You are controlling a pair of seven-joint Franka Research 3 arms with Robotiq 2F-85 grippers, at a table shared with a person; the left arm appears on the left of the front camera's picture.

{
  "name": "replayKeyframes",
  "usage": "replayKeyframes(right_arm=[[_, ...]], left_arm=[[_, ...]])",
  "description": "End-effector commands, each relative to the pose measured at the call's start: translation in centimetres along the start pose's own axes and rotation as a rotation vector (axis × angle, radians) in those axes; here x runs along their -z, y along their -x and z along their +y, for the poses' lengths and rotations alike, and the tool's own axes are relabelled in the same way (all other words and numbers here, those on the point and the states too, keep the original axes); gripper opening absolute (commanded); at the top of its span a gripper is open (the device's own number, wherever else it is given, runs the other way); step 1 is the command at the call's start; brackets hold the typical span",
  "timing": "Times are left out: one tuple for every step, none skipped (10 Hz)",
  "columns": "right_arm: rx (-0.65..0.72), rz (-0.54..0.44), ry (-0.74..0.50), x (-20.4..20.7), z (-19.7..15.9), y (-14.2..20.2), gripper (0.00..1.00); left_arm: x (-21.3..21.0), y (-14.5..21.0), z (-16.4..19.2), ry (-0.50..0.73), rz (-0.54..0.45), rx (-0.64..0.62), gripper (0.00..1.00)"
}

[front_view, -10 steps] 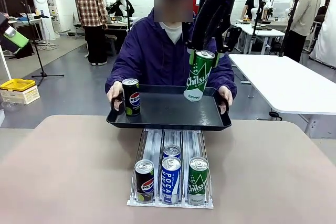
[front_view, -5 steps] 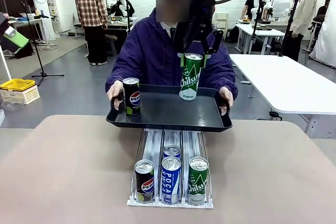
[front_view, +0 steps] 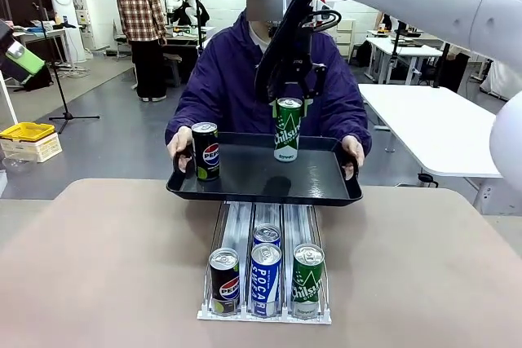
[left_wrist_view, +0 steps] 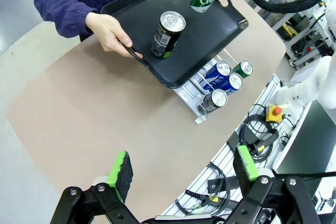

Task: Retrieve and hand over the desired beverage to the person.
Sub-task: Place the picked can on the Handle tray extended by the person.

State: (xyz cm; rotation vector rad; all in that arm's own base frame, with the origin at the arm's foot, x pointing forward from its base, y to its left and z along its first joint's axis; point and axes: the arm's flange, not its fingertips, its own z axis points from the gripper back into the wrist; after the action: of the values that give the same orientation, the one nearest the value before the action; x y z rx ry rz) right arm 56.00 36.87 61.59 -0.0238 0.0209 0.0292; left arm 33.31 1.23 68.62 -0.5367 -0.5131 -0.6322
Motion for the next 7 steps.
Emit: replayKeyframes(right_arm=[[-0.056, -0.060, -0.017, -1.0, 1.1, -1.5, 0.58], [-0.051, -0.035, -0.002, -0.2, 1.3, -2.0, 0.58], [-0.051, -0.004, 0.008, 0.4, 1.4, -2.5, 0.58], [-0.055, 0.007, 0.013, 0.9, 1.5, -2.7, 0.58], [-0.062, 0.019, 0.016, 1.1, 1.7, -2.9, 0.58], [-0.049, 0.008, 0.012, 1.7, 1.8, -3.0, 0.58], [-0.063, 0.025, 0.028, 1.9, 1.8, -3.1, 0.58]], left_arm=[[-0.1, 0.2, -0.1, -0.005, 0.009, -0.004, 1.00], [-0.1, 0.2, -0.1, -0.005, 0.009, -0.004, 1.00], [-0.1, 0.2, -0.1, -0.005, 0.009, -0.004, 1.00], [-0.1, 0.2, -0.1, -0.005, 0.009, -0.004, 1.00], [-0.1, 0.2, -0.1, -0.005, 0.009, -0.004, 1.00], [-0.1, 0.2, -0.1, -0.005, 0.009, -0.004, 1.00], [-0.1, 0.2, -0.1, -0.005, 0.009, -0.004, 1.00]])
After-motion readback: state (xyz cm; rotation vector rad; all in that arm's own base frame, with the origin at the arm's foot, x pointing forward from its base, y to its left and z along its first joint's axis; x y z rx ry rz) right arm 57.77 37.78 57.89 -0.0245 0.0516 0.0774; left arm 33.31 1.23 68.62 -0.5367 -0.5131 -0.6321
